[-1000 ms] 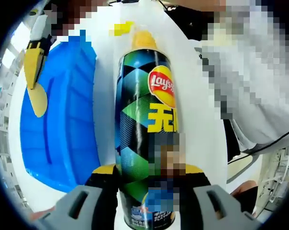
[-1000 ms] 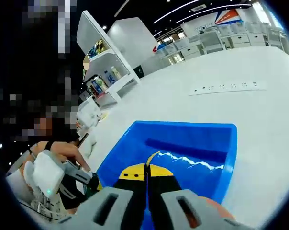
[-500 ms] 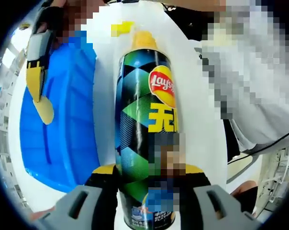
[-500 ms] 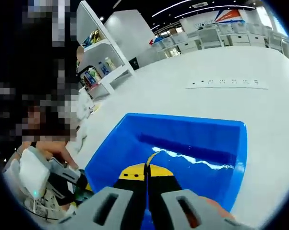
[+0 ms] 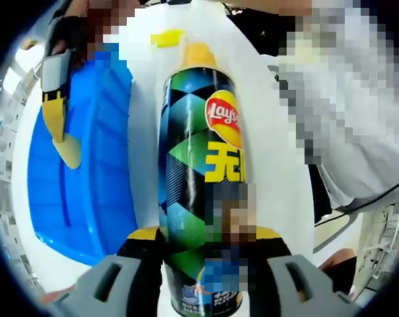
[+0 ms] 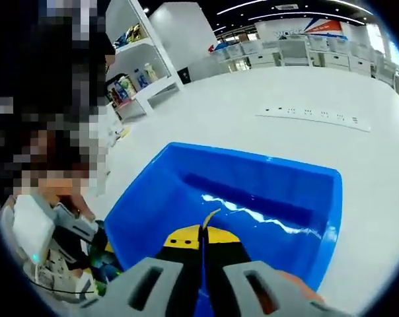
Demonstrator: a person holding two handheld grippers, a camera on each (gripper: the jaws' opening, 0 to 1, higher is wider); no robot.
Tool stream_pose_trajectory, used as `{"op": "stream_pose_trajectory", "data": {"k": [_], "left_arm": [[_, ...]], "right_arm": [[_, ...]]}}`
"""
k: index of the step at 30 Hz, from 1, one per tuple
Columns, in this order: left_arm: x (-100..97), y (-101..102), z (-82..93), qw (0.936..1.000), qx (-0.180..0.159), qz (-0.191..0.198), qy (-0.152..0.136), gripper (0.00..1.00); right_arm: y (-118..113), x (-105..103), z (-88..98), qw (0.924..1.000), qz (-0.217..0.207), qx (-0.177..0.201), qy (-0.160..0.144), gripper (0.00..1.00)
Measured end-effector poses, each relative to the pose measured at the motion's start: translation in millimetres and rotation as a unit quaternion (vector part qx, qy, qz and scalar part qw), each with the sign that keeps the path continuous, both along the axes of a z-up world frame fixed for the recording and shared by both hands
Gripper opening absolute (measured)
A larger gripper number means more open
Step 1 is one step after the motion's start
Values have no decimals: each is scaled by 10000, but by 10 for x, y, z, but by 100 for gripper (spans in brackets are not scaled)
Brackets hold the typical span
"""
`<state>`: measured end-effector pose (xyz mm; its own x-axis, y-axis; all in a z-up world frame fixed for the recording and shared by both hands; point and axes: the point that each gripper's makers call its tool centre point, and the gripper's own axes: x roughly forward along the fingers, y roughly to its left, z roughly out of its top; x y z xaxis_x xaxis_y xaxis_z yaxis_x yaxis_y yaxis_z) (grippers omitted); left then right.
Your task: Open the lid of the chip container on the table, take out the chips, place them into the box in front of the container, and close the lid
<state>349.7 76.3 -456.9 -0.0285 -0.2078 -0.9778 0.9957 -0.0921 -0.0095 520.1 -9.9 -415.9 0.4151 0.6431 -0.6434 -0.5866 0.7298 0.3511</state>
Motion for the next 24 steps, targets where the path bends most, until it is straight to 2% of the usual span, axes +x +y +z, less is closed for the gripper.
{"op": "stream_pose_trajectory", "data": {"k": [5, 9, 19, 24], "left_arm": [[-10, -5, 0, 10000, -8, 3, -1, 50], [-27, -13, -1, 10000, -5, -2, 4, 50], [-33, -10, -8, 10000, 20, -7, -5, 50], [-47, -21, -15, 10000, 39, -9, -4, 51]], "right_arm": [[1, -15, -31, 9999, 74, -138, 24, 4], [10, -59, -19, 9999, 96, -112, 46, 10], [-80, -78, 33, 9987, 196, -374, -293, 17], [-118, 0, 29, 9986, 168, -414, -300, 18]]}}
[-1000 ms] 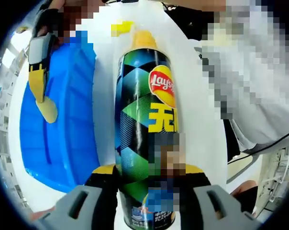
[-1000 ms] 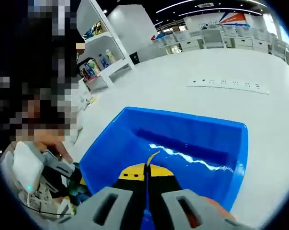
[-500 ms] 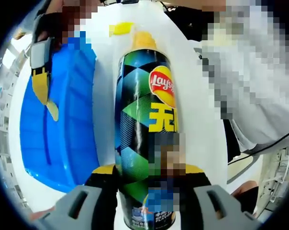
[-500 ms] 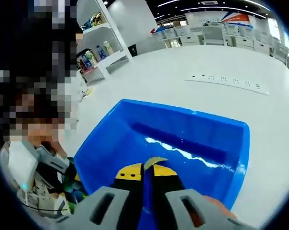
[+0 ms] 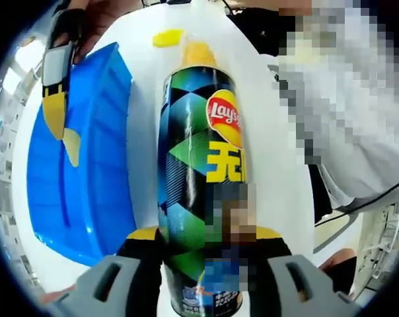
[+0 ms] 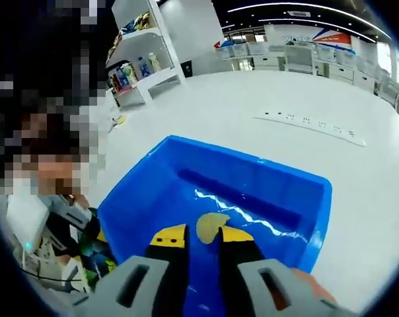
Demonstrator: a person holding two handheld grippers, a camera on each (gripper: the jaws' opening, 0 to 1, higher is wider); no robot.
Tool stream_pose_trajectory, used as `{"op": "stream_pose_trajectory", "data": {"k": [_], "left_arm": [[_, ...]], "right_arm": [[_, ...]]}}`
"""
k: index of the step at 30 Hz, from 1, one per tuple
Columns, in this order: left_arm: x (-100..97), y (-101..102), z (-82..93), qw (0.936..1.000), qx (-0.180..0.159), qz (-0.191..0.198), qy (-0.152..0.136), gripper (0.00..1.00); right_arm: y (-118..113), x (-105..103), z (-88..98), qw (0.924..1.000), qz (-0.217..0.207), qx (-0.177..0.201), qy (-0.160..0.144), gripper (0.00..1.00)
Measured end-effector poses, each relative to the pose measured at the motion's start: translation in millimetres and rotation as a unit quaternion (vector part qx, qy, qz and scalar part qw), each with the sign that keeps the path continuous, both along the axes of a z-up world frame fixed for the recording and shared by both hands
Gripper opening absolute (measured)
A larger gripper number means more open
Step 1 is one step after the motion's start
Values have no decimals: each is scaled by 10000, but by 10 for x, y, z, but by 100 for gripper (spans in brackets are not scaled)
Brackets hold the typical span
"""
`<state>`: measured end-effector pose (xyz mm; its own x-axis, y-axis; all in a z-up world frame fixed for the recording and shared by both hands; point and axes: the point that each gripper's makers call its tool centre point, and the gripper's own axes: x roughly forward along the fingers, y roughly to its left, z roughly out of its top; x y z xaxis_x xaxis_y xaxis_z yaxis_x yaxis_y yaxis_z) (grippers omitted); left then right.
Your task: Open the lid of the chip container on the table, take out the chips, place them into the box in front of the container, and close the lid
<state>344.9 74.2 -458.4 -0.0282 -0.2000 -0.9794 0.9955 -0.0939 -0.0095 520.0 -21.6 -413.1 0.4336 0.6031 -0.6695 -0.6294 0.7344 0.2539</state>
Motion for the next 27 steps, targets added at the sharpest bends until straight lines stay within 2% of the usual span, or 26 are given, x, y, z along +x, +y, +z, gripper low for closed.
{"op": "stream_pose_trajectory", "data": {"k": [12, 20, 22, 24, 25, 27], "left_arm": [[-25, -25, -4, 10000, -12, -8, 12, 51], [-28, -29, -3, 10000, -31, -6, 7, 51], [-36, -33, -4, 10000, -24, -9, 13, 51], [-31, -25, -5, 10000, -22, -8, 24, 51], [-23, -19, -6, 10000, -25, -8, 36, 51], [-20, -17, -6, 10000, -38, -7, 51, 51]], "right_arm": [[-71, 62, 155, 9996, 13, 88, -257, 18], [-139, -154, 291, 9986, 74, 205, -492, 18], [-173, -137, 349, 9981, 126, 226, -555, 18], [-169, -116, 470, 9945, 231, 350, -960, 18], [-188, -150, 492, 9946, 233, 350, -947, 18], [-183, -204, 596, 9918, 362, 493, -1123, 19]]}}
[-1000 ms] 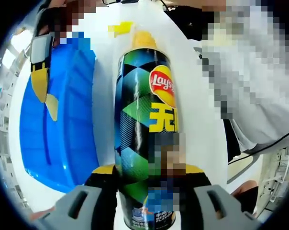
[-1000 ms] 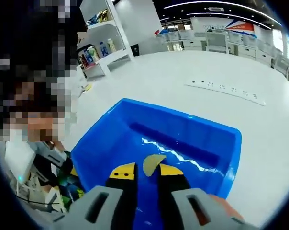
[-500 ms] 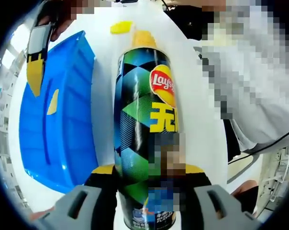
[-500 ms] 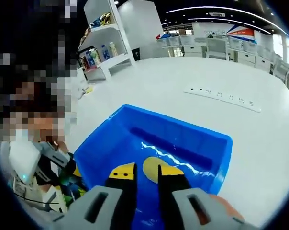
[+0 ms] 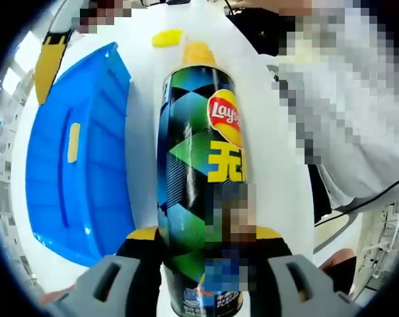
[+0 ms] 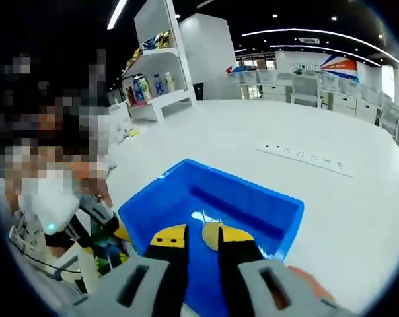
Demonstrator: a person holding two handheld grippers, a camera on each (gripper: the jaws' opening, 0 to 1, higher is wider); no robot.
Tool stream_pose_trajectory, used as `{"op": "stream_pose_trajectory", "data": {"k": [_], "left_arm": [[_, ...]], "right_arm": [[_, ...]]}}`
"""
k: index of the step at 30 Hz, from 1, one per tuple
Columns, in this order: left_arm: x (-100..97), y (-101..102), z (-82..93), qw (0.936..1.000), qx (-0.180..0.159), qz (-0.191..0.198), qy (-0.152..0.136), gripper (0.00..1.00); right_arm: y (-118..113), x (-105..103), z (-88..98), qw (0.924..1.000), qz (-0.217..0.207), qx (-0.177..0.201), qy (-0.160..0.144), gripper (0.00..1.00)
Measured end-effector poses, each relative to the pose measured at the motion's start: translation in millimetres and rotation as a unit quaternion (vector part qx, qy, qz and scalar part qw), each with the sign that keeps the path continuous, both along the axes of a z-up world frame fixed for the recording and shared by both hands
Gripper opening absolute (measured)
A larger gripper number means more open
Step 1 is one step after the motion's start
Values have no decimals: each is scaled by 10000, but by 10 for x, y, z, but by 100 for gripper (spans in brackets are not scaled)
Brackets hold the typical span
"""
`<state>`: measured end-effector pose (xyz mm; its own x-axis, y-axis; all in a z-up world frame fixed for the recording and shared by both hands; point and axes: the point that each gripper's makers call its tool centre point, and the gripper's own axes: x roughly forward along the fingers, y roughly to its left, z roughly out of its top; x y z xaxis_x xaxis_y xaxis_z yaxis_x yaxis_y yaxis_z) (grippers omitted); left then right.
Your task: Open the lid of the chip container on the table, take out the chips, place them into the box in front of the container, and close the lid
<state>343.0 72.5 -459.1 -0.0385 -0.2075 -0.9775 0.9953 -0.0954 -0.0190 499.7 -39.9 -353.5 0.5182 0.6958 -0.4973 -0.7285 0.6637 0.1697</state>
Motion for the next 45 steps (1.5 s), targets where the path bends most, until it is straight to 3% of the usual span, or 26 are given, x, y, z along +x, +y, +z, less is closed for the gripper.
{"op": "stream_pose_trajectory", "data": {"k": [10, 14, 23, 27, 30, 34, 37, 45], "left_arm": [[2, 2, -5, 10000, -18, -1, 26, 51], [-1, 0, -8, 10000, -44, -4, 25, 51], [25, 22, -16, 10000, -11, -15, 2, 52], [31, 29, -19, 10000, 13, -20, -5, 52], [33, 33, -21, 10000, 46, -21, -11, 52], [6, 14, -18, 10000, 43, -21, -10, 52], [4, 15, -18, 10000, 29, -19, -4, 52], [10, 19, -23, 10000, 32, -12, 20, 52]], "right_arm": [[-251, -267, 133, 9995, 183, 133, -224, 21], [-310, -449, 129, 9962, 724, -37, -491, 25], [-419, -740, 264, 9854, 1253, -91, -1152, 29], [-446, -935, 286, 9718, 1761, -168, -1557, 28], [-508, -1057, 264, 9661, 1917, -254, -1709, 28], [-533, -1306, 223, 9574, 2292, -203, -1743, 29], [-591, -1446, 123, 9507, 2482, -423, -1809, 30], [-758, -1561, -58, 9511, 2519, -617, -1679, 29]]}}
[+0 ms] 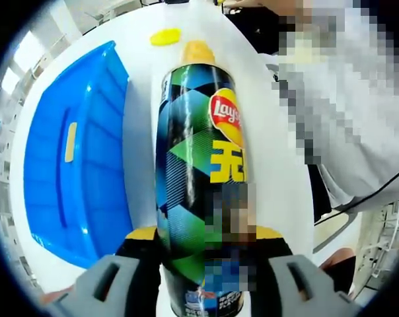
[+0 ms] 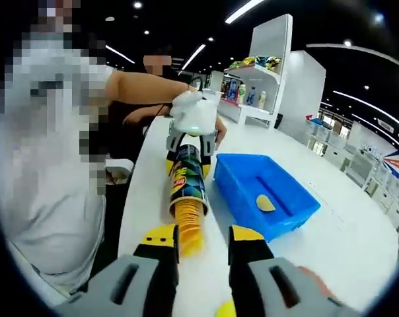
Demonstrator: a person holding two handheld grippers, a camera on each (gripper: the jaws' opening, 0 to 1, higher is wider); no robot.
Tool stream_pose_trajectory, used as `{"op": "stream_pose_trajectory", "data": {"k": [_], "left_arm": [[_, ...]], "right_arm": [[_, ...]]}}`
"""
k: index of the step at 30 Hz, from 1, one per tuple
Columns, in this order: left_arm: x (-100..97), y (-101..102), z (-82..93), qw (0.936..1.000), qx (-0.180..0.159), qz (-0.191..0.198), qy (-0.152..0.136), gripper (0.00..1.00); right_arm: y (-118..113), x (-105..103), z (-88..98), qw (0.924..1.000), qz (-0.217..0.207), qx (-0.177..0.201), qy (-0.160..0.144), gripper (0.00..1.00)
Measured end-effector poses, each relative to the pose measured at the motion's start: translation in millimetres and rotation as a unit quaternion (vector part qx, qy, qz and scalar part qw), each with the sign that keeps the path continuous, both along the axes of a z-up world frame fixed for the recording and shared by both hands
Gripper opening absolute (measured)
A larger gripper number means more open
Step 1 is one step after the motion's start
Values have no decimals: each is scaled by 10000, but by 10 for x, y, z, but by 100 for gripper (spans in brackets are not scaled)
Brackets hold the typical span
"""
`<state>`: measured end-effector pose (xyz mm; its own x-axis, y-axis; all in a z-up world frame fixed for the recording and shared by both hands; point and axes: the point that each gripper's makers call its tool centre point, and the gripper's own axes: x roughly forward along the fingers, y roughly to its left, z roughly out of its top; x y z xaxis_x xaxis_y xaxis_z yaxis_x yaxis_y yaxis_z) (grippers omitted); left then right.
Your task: Open the lid of the chip container on the table, take out the chips, place them into the box in front of the container, and close the lid
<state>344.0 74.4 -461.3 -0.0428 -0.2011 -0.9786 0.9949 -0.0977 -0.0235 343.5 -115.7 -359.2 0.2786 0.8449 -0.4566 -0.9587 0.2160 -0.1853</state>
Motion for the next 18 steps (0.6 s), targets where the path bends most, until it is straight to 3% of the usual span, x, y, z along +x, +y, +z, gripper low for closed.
{"op": "stream_pose_trajectory", "data": {"k": [6, 18], "left_arm": [[6, 3, -3, 10000, 11, 1, 7, 52], [-17, -15, -6, 10000, -7, 6, 30, 52]], "right_arm": [[-97, -155, -119, 9999, 137, -83, 14, 28], [-226, -197, -408, 9999, 121, -95, 49, 26]]}}
